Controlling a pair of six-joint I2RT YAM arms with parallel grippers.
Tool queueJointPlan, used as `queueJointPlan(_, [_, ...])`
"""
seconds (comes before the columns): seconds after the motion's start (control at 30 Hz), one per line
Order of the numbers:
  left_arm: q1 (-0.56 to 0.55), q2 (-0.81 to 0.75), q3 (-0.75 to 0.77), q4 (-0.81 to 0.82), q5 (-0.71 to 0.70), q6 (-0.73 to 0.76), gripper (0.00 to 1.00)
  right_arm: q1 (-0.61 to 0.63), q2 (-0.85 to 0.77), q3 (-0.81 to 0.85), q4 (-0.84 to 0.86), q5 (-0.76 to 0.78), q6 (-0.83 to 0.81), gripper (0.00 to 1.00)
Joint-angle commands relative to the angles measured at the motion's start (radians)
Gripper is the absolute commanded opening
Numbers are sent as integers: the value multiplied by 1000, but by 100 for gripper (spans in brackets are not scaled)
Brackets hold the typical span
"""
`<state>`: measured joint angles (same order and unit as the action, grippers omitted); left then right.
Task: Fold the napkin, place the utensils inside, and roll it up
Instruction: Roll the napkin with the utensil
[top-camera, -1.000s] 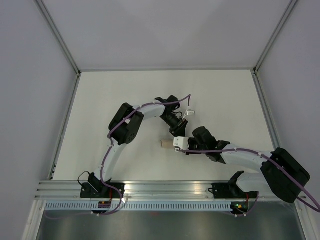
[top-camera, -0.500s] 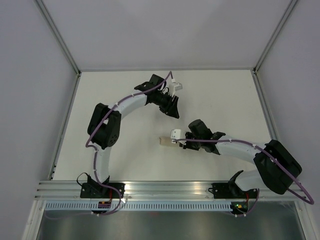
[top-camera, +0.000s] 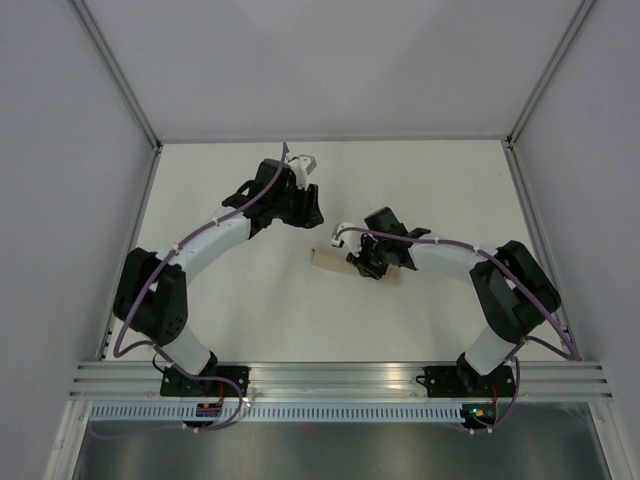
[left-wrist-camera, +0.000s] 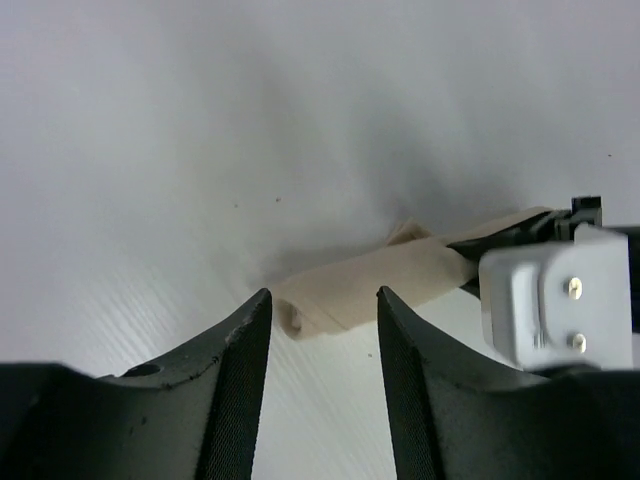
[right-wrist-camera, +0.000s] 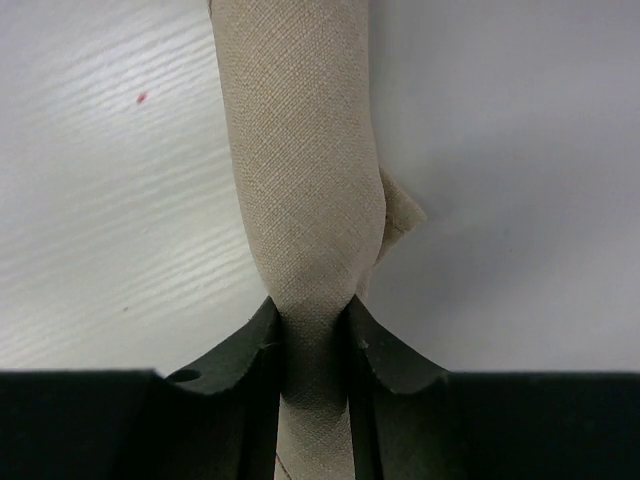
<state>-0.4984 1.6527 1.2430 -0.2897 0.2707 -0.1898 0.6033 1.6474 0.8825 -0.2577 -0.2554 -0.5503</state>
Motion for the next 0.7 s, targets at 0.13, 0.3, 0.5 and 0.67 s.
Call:
queueJointPlan(0.13, [-2,-191,-247,174,-166,-194,53,-69,247,156,-189,-61,237,20])
queueJointPlan(0.3, [-14,-182,-388,342,-198,-365,53,-73,336,248,-184,-85,377,20])
queueJointPlan(0.5, [-34,-111,-461,535,-266,-523,54,-73,388,285,-138,-114,536,20])
queueJointPlan(0.67, [-71,-31,-419,572,-318,-557,54,-83,423,303,-147,-143,547,20])
